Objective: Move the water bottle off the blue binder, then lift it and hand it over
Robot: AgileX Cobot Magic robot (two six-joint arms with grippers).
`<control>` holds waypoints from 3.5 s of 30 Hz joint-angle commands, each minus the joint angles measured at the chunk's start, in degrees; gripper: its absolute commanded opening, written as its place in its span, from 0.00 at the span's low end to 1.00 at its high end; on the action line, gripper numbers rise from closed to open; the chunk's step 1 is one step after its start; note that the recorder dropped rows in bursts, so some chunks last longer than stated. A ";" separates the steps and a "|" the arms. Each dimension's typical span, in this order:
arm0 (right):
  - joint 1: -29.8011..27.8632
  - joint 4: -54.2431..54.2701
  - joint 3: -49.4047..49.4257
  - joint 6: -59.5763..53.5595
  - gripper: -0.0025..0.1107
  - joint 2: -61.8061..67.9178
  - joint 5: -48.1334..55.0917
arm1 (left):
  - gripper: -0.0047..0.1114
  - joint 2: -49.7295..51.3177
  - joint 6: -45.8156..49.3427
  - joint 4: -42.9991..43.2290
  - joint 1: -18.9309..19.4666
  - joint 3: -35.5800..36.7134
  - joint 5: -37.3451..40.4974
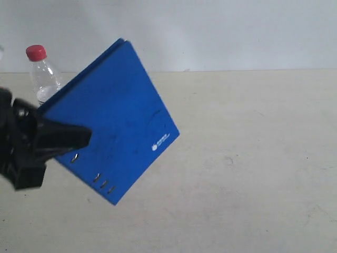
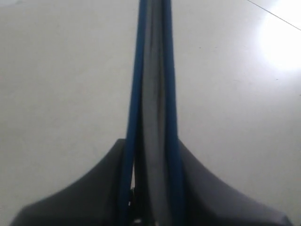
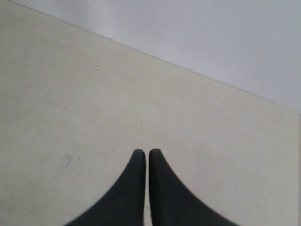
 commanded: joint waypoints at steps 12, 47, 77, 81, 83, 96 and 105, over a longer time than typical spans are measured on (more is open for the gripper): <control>-0.36 -4.32 10.06 9.60 0.02 -5.97 -4.89 | 0.10 -4.49 15.35 -27.39 -2.63 5.75 -13.60; -0.36 -5.13 11.37 9.70 0.02 -6.07 -3.79 | 0.63 4.66 32.60 -36.26 -2.52 -1.52 -12.78; -0.36 -5.99 11.37 7.53 0.02 -6.07 -3.36 | 0.10 -6.91 48.33 -36.26 15.51 3.24 -55.28; -0.26 -5.99 11.37 7.02 0.02 -6.07 -2.72 | 0.10 -13.41 40.67 -36.26 17.84 5.99 -37.67; -0.26 -5.66 11.37 7.02 0.02 -6.07 -1.94 | 0.10 -14.97 41.14 -36.26 18.36 6.91 -31.54; 8.07 -5.04 11.37 5.56 0.02 -6.07 2.29 | 0.10 -15.97 18.73 -36.26 18.34 23.14 -44.52; 11.59 -0.24 11.37 6.99 0.02 -20.33 -4.58 | 0.10 -24.01 5.12 -24.58 18.34 23.06 -50.27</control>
